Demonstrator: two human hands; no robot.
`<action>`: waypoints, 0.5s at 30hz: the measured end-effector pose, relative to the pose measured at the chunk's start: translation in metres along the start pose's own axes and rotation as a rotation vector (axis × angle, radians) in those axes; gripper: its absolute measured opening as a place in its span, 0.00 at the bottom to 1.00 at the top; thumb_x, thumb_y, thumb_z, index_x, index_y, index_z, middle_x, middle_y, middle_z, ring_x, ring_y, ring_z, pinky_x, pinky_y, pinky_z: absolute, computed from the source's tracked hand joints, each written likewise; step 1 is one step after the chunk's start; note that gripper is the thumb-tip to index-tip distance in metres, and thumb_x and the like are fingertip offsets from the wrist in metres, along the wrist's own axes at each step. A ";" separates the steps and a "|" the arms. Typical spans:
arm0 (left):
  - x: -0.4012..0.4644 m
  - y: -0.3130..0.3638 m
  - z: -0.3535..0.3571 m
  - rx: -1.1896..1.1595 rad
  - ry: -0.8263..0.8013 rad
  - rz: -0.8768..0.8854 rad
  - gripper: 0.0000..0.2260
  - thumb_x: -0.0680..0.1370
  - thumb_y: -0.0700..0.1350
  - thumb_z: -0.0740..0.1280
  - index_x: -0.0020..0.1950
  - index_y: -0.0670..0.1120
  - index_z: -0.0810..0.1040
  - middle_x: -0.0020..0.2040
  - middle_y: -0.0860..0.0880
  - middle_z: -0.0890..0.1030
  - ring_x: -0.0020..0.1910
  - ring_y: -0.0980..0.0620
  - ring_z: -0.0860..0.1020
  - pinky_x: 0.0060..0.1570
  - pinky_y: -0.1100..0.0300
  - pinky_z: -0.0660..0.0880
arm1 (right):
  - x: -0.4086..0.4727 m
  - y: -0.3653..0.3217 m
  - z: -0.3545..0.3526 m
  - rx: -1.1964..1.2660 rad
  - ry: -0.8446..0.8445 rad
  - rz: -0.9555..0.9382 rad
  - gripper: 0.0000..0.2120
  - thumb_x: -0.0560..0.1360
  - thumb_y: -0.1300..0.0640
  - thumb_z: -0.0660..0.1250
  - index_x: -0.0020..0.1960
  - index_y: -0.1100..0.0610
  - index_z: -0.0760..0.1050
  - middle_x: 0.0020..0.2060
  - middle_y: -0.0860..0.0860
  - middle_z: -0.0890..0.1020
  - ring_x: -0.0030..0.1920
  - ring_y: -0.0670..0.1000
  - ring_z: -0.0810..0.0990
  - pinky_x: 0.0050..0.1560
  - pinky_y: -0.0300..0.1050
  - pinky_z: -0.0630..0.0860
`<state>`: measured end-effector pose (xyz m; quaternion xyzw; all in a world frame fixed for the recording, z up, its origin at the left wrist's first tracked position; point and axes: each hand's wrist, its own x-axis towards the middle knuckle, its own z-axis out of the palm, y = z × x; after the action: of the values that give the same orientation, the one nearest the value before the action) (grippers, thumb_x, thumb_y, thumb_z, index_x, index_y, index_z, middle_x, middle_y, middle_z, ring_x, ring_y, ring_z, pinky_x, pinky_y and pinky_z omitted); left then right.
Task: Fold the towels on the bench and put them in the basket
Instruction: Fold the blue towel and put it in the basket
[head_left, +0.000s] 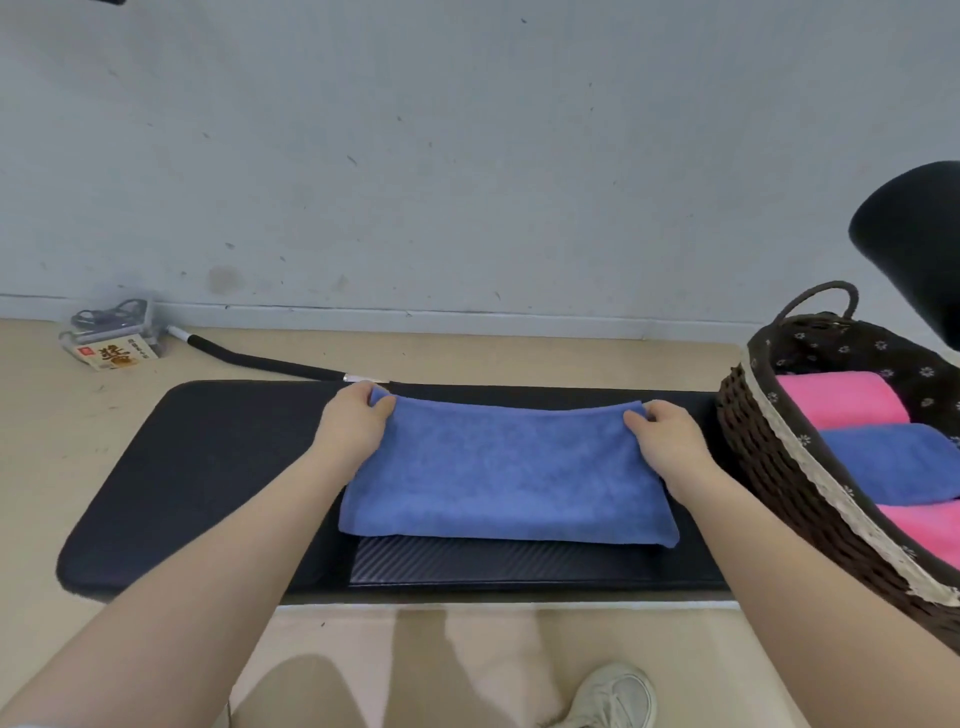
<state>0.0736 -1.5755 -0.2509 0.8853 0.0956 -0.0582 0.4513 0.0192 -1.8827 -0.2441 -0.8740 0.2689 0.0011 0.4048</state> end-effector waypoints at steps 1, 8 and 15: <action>0.002 0.000 0.003 0.122 0.035 0.049 0.09 0.79 0.44 0.59 0.40 0.44 0.71 0.34 0.48 0.73 0.35 0.49 0.70 0.32 0.58 0.65 | 0.002 0.000 0.002 -0.097 0.031 -0.033 0.10 0.78 0.56 0.59 0.49 0.62 0.74 0.43 0.56 0.79 0.45 0.57 0.78 0.44 0.51 0.73; 0.015 -0.003 0.014 0.454 0.104 0.212 0.07 0.81 0.47 0.54 0.45 0.47 0.67 0.38 0.44 0.76 0.36 0.44 0.71 0.31 0.57 0.63 | 0.006 0.005 0.015 -0.388 0.174 -0.044 0.08 0.79 0.53 0.57 0.52 0.55 0.72 0.39 0.49 0.74 0.37 0.51 0.73 0.32 0.42 0.66; 0.006 0.000 0.011 0.264 0.095 0.135 0.19 0.80 0.51 0.57 0.67 0.42 0.63 0.48 0.47 0.78 0.41 0.46 0.74 0.38 0.55 0.68 | -0.002 0.008 0.015 -0.296 0.196 -0.079 0.18 0.78 0.49 0.60 0.65 0.56 0.68 0.54 0.53 0.77 0.51 0.55 0.77 0.43 0.46 0.70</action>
<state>0.0794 -1.5835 -0.2586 0.9432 0.0487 0.0020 0.3288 0.0167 -1.8755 -0.2595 -0.9298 0.2694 -0.0605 0.2433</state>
